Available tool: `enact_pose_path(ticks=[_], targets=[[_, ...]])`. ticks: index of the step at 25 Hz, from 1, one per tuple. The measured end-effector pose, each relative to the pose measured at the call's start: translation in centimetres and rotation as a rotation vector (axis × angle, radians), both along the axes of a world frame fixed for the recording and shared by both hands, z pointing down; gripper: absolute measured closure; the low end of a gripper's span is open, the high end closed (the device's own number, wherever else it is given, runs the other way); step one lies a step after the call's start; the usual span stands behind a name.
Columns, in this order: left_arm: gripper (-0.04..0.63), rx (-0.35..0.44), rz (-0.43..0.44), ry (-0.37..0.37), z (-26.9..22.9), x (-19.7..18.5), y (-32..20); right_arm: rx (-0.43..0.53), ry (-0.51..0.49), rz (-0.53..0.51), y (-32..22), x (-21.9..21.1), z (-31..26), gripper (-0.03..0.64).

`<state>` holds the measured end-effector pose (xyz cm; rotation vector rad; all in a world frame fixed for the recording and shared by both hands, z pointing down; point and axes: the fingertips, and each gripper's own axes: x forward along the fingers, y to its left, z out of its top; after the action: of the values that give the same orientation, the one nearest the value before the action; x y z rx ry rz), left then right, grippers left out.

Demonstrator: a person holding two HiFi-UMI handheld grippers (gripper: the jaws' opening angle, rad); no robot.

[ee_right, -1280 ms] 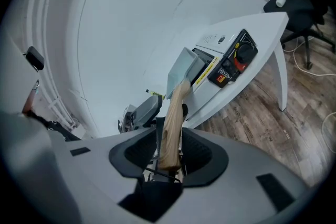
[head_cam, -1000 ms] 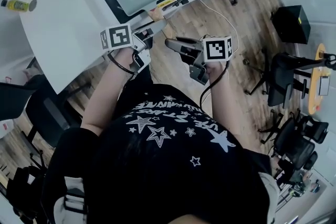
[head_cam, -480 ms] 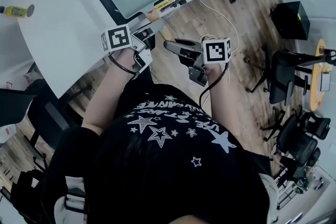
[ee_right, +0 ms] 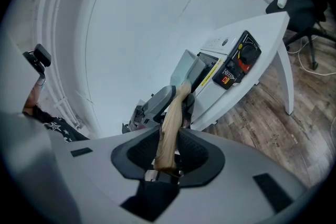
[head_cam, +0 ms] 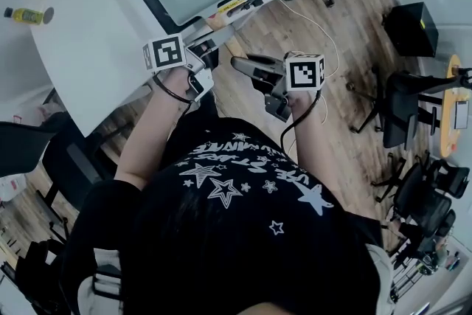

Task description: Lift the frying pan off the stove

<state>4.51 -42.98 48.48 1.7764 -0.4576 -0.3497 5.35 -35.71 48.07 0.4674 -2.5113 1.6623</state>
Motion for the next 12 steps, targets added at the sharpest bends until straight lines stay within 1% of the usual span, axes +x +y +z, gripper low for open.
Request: enact_pose_path(ticks=[3,8,12], targets=[[0.428,0.028,0.002,-0.015,-1.6,0.0,1.2,0.018,-0.032,0.000,1.2,-0.2,-1.6,0.508],[0.426,0.048,0.016,-0.026,-1.7,0.1,0.2,0.025,-0.059,0.006,0.3,-0.3,-1.6,0.506],[0.426,0.068,0.018,-0.032,-2.5,0.3,1.4,0.038,-0.068,0.007,1.4,0.0,-2.3,0.506]])
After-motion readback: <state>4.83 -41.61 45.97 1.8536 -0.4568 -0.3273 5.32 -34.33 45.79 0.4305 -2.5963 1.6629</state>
